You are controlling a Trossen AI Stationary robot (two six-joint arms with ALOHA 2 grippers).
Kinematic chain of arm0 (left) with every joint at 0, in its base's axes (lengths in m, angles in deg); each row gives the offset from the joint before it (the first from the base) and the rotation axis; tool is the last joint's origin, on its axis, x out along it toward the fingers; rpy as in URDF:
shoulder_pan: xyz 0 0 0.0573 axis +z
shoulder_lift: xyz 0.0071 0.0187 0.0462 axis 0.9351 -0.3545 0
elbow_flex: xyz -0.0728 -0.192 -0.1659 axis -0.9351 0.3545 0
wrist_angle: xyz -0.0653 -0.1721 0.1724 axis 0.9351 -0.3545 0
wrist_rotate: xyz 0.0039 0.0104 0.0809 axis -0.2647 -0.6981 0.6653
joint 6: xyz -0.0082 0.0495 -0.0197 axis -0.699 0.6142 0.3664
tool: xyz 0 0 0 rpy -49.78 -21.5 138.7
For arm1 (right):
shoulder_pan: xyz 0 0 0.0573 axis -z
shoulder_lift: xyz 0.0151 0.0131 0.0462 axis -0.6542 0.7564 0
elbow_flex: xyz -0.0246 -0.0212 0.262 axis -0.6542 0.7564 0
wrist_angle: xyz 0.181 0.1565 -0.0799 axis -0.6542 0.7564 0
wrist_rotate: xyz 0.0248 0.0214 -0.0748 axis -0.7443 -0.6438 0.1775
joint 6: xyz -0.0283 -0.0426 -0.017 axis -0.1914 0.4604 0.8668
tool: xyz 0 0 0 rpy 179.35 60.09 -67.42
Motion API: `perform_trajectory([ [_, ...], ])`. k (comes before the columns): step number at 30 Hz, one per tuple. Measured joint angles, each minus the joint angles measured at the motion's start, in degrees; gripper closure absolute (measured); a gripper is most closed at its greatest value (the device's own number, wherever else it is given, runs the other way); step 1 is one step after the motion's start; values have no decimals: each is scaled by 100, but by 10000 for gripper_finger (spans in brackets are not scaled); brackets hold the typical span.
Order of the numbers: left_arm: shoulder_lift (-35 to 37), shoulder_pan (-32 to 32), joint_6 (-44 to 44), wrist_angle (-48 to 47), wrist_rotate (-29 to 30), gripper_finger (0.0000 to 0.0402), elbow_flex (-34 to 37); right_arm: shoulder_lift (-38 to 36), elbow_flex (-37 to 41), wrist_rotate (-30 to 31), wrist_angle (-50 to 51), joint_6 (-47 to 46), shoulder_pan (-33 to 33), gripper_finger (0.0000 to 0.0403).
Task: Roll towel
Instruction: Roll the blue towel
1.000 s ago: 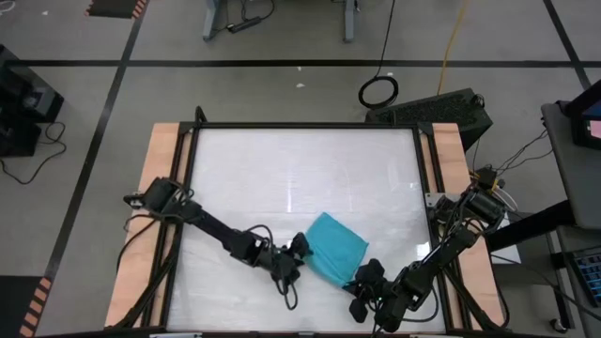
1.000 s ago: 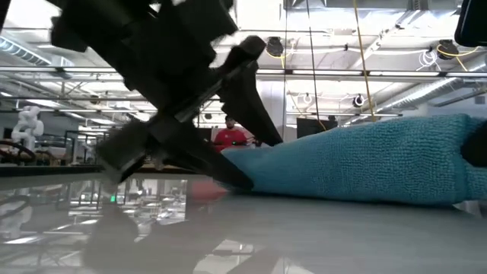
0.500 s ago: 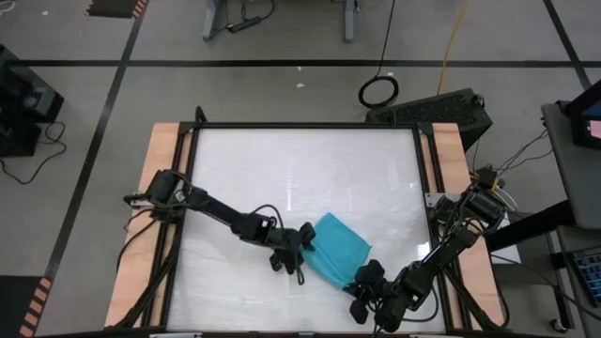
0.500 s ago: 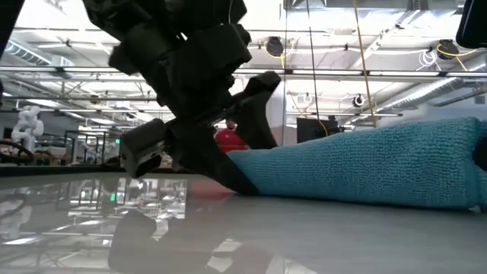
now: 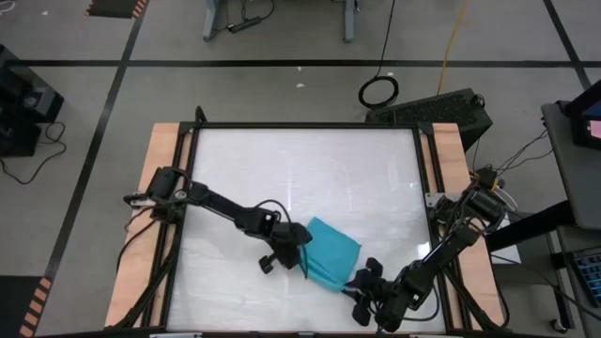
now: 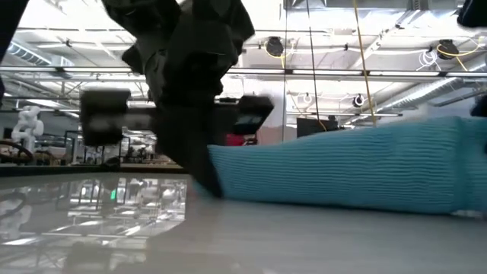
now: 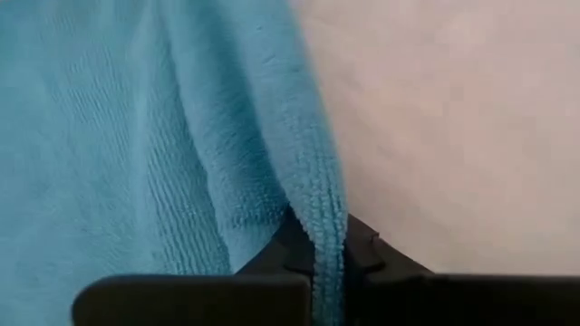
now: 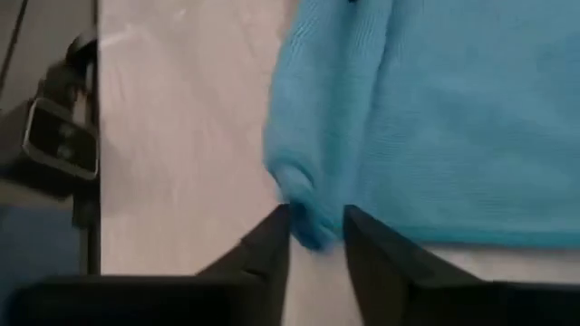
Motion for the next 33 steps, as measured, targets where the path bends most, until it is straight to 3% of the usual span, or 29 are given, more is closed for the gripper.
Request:
perform_trajectory([
  [7,-15,512,-1649,-625,-1538,396,-35,-244,-139,202,92,2377,-2,208],
  [14,-30,618,-2508,-505,-1835,396,-28,-50,-539,329,96,4698,130,197],
  [26,-702,835,-3467,-204,-2590,397,-328,768,-1487,156,39,6174,309,198],
  [33,-721,1012,-3714,-292,-2891,397,-494,1290,-2092,351,1314,5781,238,198],
])
